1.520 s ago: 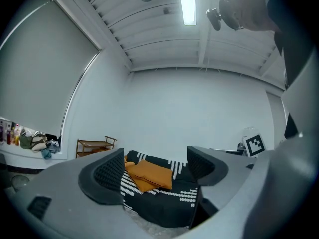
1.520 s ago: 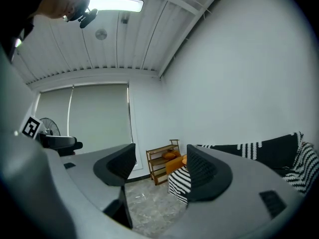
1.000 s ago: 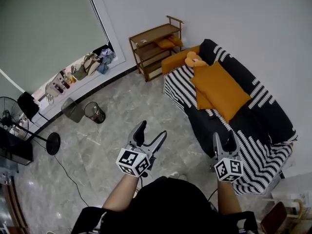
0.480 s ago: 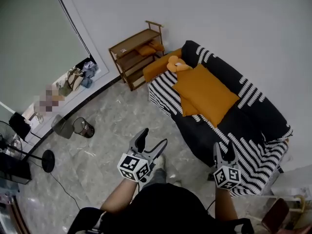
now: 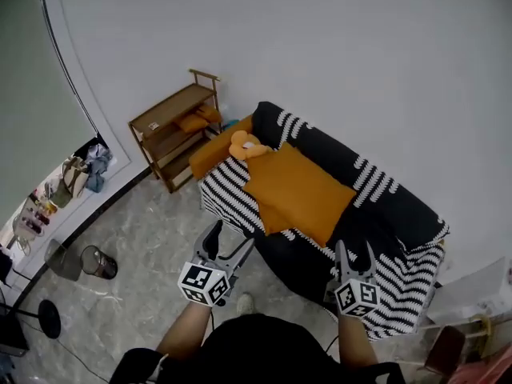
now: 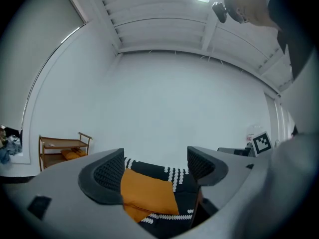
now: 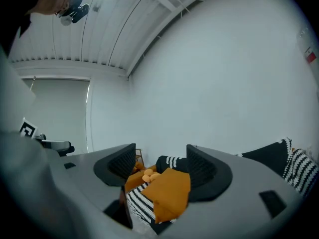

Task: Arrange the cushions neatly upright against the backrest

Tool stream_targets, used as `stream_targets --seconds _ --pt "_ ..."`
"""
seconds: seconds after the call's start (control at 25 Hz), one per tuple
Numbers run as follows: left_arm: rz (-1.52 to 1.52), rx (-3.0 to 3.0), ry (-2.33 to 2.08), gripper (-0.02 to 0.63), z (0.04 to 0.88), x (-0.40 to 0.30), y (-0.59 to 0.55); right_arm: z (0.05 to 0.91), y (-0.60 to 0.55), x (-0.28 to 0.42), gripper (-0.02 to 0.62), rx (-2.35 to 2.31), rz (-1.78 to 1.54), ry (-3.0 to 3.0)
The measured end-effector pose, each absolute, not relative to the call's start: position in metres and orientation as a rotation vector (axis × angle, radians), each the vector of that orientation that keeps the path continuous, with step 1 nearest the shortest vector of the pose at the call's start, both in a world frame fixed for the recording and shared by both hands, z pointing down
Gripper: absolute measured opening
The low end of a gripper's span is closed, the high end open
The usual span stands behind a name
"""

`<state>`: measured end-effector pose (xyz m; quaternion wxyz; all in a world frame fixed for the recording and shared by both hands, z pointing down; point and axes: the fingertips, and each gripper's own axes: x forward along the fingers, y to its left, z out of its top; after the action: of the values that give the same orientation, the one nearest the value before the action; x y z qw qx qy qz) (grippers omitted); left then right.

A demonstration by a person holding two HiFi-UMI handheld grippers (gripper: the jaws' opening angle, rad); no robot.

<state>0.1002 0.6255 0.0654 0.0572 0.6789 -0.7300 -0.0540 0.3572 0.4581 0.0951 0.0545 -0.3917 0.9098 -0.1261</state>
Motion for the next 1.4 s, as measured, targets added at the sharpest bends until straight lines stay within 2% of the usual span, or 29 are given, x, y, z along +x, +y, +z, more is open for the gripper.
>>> stream_targets --seconds 0.28,0.52,0.92,1.4 --pt "-0.213 2.129 -2.133 0.397 0.058 0.03 0.592 0.084 0.43 0.291 0.313 -1.218 -0.354 2.752" --pt "-0.214 2.131 -2.106 0.397 0.066 -0.01 0.571 0.084 0.417 0.264 0.313 -1.278 -0.35 2.735" --pt "-0.171 2.132 -2.064 0.397 0.077 -0.023 0.52 0.105 0.37 0.261 0.313 -1.352 -0.415 2.705" --pt "-0.131 2.062 -2.246 0.396 0.066 -0.042 0.408 0.117 0.221 0.227 0.313 -1.206 -0.424 2.758"
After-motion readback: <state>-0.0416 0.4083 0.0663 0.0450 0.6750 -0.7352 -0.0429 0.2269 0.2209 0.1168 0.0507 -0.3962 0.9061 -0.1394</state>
